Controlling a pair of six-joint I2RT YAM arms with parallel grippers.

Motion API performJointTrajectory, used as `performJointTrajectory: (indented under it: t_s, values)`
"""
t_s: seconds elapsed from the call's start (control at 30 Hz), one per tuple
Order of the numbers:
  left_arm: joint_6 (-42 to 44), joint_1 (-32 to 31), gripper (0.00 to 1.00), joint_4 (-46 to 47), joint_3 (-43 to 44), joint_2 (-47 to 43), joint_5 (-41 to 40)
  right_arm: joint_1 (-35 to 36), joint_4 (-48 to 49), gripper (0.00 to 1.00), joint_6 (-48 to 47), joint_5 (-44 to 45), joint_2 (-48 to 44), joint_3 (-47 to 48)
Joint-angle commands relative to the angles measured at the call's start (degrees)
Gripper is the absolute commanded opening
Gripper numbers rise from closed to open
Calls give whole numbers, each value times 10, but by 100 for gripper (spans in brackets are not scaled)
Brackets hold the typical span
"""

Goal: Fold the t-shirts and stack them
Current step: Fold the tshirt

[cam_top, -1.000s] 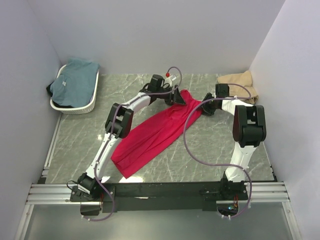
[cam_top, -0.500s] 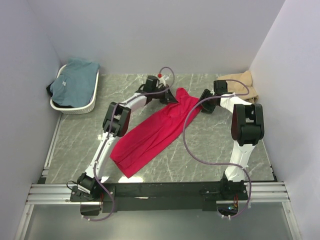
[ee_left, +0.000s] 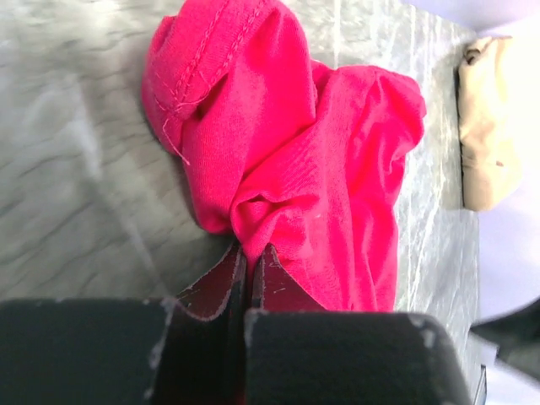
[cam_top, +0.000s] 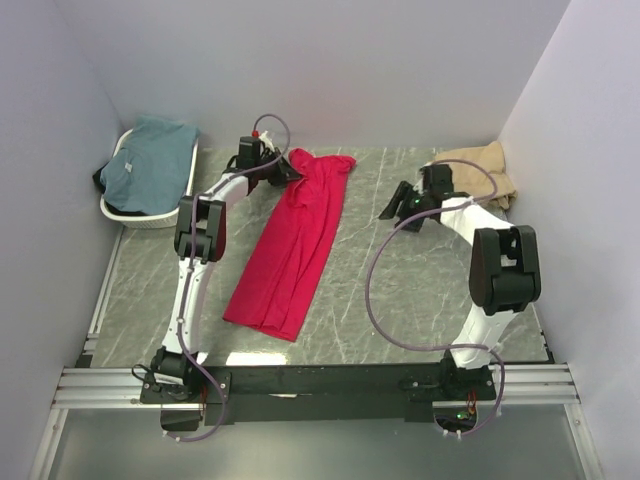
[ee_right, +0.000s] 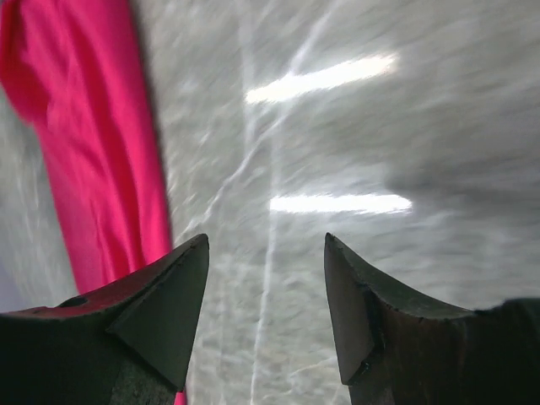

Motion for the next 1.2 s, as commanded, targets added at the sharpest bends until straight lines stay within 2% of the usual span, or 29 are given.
performJointTrajectory:
  t_s: [0.0, 0.03, 0.07, 0.1, 0.13, 0.17, 0.2, 0.3, 0.43, 0.5, 0.53, 0.57, 0.63, 0.83, 1.17]
  values:
    - [7, 14, 1, 19, -32, -66, -33, 61, 1, 63, -10, -75, -27, -32]
    - [14, 16, 10, 15, -33, -75, -40, 75, 6, 64, -6, -84, -28, -38]
    - [28, 18, 25, 15, -49, -83, -42, 102, 9, 64, 3, -88, -27, -48]
    - [34, 20, 48, 15, -58, -92, -45, 118, 15, 64, 8, -83, -28, -53]
    - [41, 21, 79, 15, -69, -117, -52, 130, 20, 64, 19, -81, -28, -58]
    - [56, 22, 97, 15, -92, -131, -71, 151, 28, 63, 25, -82, -29, -74]
    - [66, 22, 99, -6, -103, -147, -82, 159, 45, 64, 33, -81, -31, -83]
    - [106, 22, 99, -33, -142, -210, -123, 179, 80, 63, 64, -92, -43, -123]
    - [134, 22, 99, -80, -213, -316, -181, 213, 85, 63, 83, -91, -64, -159]
    - [130, 22, 99, -90, -288, -359, -199, 239, 88, 63, 88, -92, -73, -171]
    - [126, 22, 100, -68, -325, -408, -207, 249, 89, 63, 91, -94, -82, -182]
    - [108, 22, 99, -55, -401, -433, -211, 261, 91, 63, 94, -93, -83, -187]
    - [94, 21, 99, -14, -497, -496, -225, 293, 91, 63, 101, -95, -87, -196]
    - [93, 21, 100, -61, -579, -578, -291, 379, 115, 63, 138, -74, -88, -217]
    - [47, 15, 100, -95, -723, -732, -341, 460, 182, 63, 204, -40, -41, -204]
